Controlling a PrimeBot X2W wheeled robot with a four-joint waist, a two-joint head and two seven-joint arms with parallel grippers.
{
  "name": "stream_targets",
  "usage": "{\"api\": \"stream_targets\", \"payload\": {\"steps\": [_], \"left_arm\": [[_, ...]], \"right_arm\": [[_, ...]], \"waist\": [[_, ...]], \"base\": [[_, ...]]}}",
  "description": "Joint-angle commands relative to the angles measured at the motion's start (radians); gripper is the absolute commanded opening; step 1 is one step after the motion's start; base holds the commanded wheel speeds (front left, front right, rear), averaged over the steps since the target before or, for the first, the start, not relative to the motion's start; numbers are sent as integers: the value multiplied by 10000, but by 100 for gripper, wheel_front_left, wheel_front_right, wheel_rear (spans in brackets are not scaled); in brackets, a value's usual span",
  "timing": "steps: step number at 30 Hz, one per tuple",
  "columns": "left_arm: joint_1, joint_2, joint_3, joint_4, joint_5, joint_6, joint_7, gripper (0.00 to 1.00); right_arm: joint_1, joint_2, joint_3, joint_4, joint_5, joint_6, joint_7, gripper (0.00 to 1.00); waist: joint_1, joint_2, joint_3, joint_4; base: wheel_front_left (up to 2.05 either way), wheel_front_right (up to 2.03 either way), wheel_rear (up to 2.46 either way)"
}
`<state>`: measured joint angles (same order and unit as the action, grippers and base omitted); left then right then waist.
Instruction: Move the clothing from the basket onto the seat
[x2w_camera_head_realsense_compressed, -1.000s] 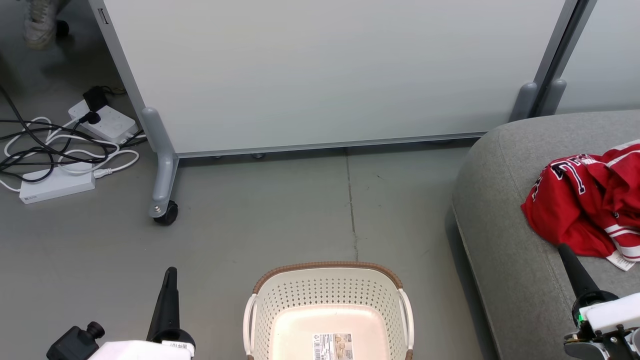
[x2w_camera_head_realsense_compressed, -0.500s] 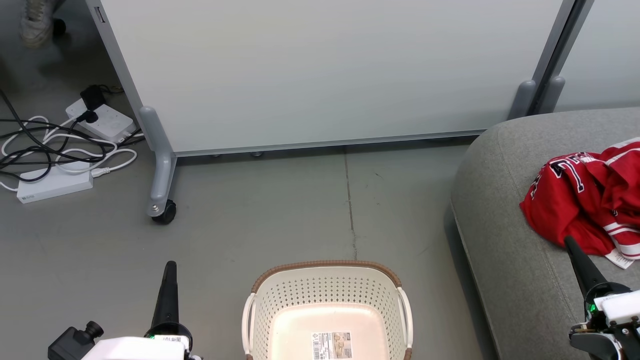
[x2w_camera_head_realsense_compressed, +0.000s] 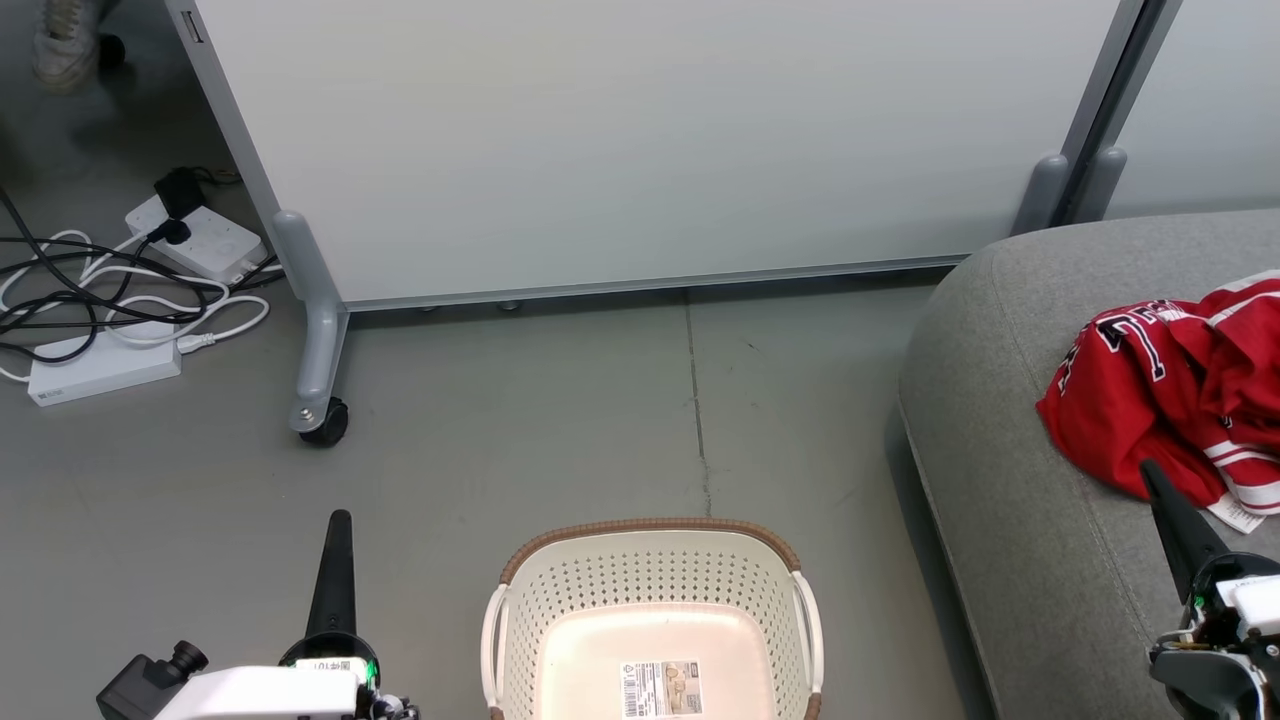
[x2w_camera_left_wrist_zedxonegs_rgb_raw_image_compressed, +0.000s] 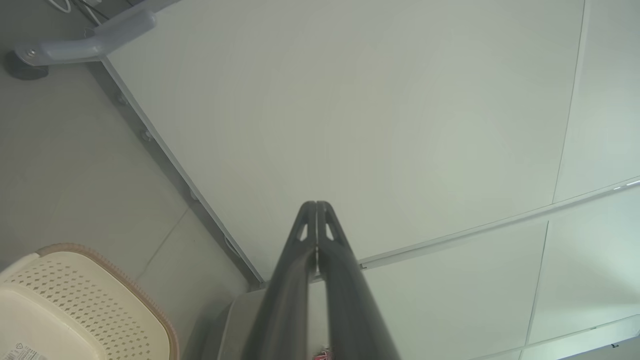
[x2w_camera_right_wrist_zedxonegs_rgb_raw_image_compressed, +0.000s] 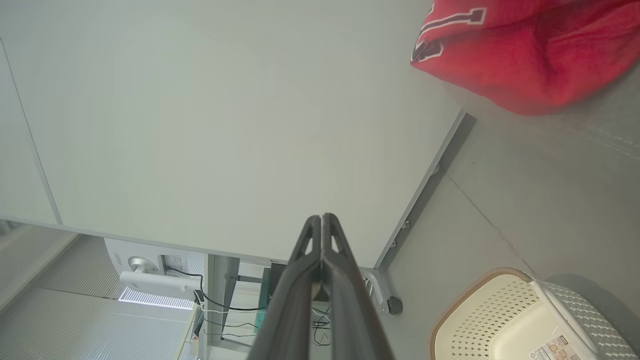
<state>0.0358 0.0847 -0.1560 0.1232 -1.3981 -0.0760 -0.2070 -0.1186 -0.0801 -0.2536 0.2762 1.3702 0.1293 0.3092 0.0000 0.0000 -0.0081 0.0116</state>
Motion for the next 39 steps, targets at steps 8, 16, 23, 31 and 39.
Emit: {"api": "stream_targets", "payload": {"steps": [8, 16, 23, 31, 39], "left_arm": [[-270, -75, 110, -59, -718, -230, 1, 0], [-301, -169, 157, -51, -1241, -336, 6, 0], [-334, -235, 195, -41, -1674, -450, 6, 0], [-392, -327, 236, -32, -2134, -573, 12, 0], [-412, -347, 241, -30, -2261, -591, 14, 0]], "right_arm": [[-352, -108, -217, 157, 727, 22, 301, 0], [-458, -107, -374, 324, 1288, 23, 485, 0], [-582, -108, -504, 462, 1738, 24, 644, 0], [-701, -106, -637, 597, 2223, 25, 818, 0], [-734, -85, -699, 637, 2316, 25, 899, 0]], "waist": [[0, 0, 29, -27], [0, 0, 57, -53], [0, 0, 81, -76], [0, 0, 109, -102], [0, 0, 118, -111]], "base": [[0, 0, 0], [0, 0, 0], [0, 0, 0], [0, 0, 0], [0, 0, 0]]}}
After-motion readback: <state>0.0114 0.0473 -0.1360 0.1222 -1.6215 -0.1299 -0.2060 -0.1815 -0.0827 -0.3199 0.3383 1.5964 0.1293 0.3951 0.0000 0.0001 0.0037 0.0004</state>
